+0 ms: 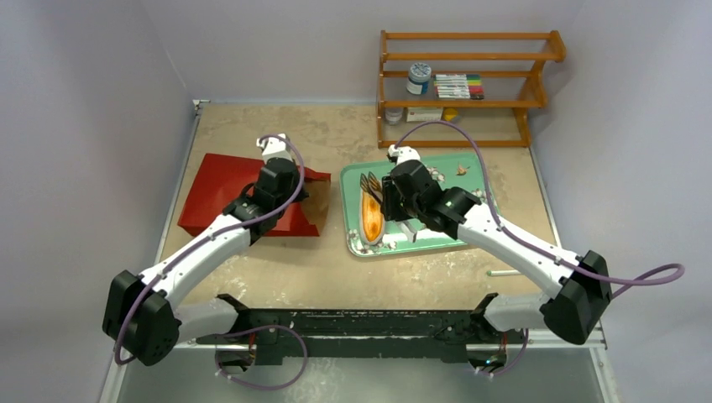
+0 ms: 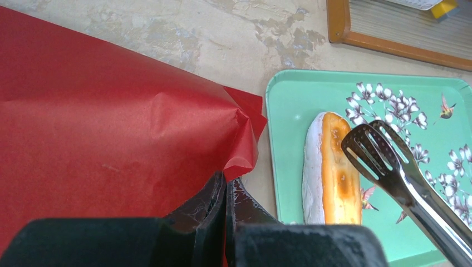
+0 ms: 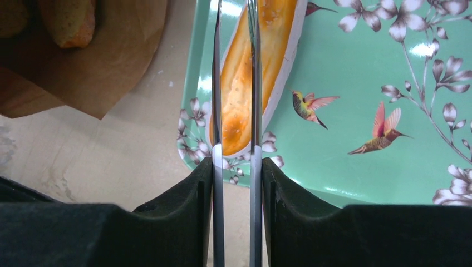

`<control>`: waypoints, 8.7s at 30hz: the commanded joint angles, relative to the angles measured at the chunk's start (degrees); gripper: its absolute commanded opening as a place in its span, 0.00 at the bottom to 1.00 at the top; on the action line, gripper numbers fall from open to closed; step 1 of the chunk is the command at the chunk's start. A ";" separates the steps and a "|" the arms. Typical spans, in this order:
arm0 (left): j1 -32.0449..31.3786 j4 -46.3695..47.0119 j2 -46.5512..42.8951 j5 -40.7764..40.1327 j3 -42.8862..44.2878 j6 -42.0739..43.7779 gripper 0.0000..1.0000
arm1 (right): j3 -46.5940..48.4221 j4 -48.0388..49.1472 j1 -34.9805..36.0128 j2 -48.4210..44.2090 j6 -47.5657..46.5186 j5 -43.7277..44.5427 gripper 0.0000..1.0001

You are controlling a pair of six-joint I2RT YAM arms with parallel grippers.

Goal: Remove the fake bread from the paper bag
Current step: Place the fake bread in the container, then take out the fake bread from the paper bag, then place the fake bread in the container, then adjust the paper bag at the center of the board.

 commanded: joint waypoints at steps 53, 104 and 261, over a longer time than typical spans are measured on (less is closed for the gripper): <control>-0.42 -18.30 -13.92 -3.91 -2.61 -11.26 0.00 | -4.09 34.29 17.17 15.31 -2.17 -21.39 0.47; -4.88 -12.74 -12.17 -1.64 -6.99 -14.04 0.00 | 2.49 44.46 7.30 29.10 12.85 -37.67 0.47; -0.15 -13.52 -8.46 -3.96 2.47 -9.74 0.00 | -10.37 7.46 4.53 -16.84 11.41 -7.36 0.43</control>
